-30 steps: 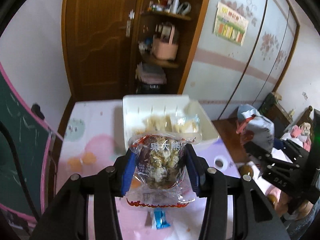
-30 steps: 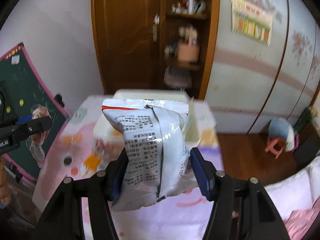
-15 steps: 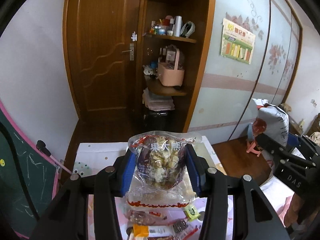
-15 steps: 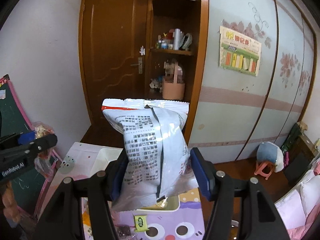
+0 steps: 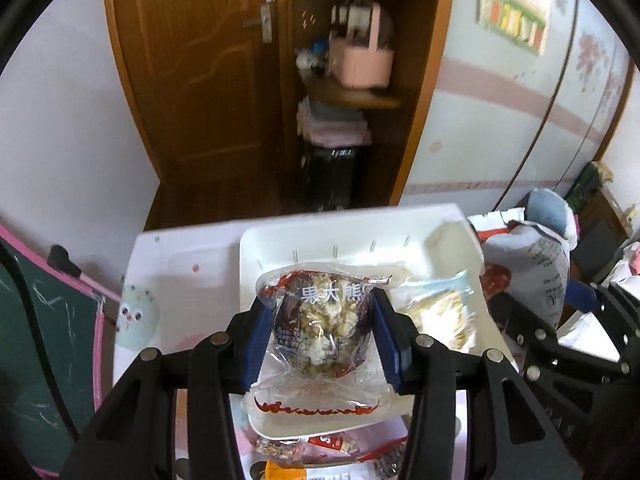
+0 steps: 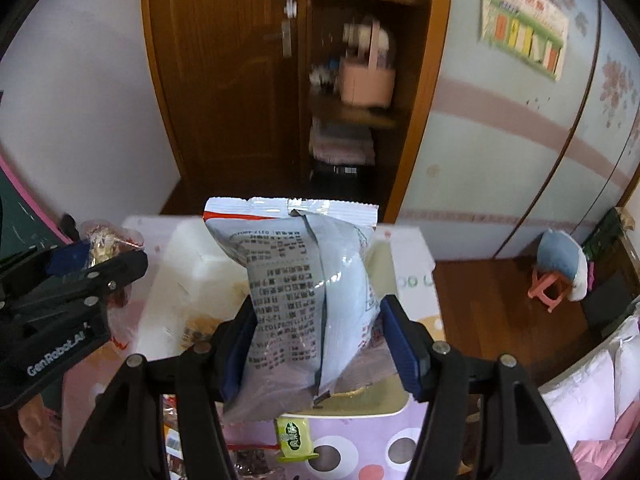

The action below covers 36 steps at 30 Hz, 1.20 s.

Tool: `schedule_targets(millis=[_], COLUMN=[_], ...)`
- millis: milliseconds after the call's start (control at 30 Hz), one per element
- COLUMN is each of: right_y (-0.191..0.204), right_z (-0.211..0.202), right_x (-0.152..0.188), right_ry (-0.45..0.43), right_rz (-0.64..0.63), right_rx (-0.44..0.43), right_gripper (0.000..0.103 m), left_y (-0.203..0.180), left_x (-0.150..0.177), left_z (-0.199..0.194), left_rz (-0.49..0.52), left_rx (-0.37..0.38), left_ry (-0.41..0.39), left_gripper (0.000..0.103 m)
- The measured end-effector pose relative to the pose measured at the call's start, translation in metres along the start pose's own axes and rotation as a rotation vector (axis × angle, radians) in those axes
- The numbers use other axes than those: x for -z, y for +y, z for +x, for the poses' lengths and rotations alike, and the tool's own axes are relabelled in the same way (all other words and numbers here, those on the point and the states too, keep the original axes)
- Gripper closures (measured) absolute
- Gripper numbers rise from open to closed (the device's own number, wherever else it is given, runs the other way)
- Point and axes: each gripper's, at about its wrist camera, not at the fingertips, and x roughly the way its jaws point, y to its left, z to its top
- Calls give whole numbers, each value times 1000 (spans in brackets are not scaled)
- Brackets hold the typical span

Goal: Organize snacks
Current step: 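Carry both bags over the white tray and release them inside, then withdraw both tools from the tray toward the remaining snacks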

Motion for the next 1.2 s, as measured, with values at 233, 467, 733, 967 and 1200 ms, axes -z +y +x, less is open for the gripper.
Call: schedule_targets(millis=[233,467,733,967,1200], right_y=[8,9,9,12,18], right_z=[46,46,16,-29,-59], right_x=[12,29,42,58,86], right_ry=[121,146,104,32,0], right_rz=[20,-6,-38,-67,-102], right_rx=[-63,-74,-77,-70,-99], right_gripper=[41,41,41,41,41], left_y=[12,29,26,4,-7], left_x=[10,25,45,72,109], left_z=[33,23,-26,-97,-134], left_rz=[-47,-51,2,149,135], left_rx=[-19,-31,-2,8,81], left_ry=[36,36,-24,-186,-151], left_gripper=[19,19,19,19,19])
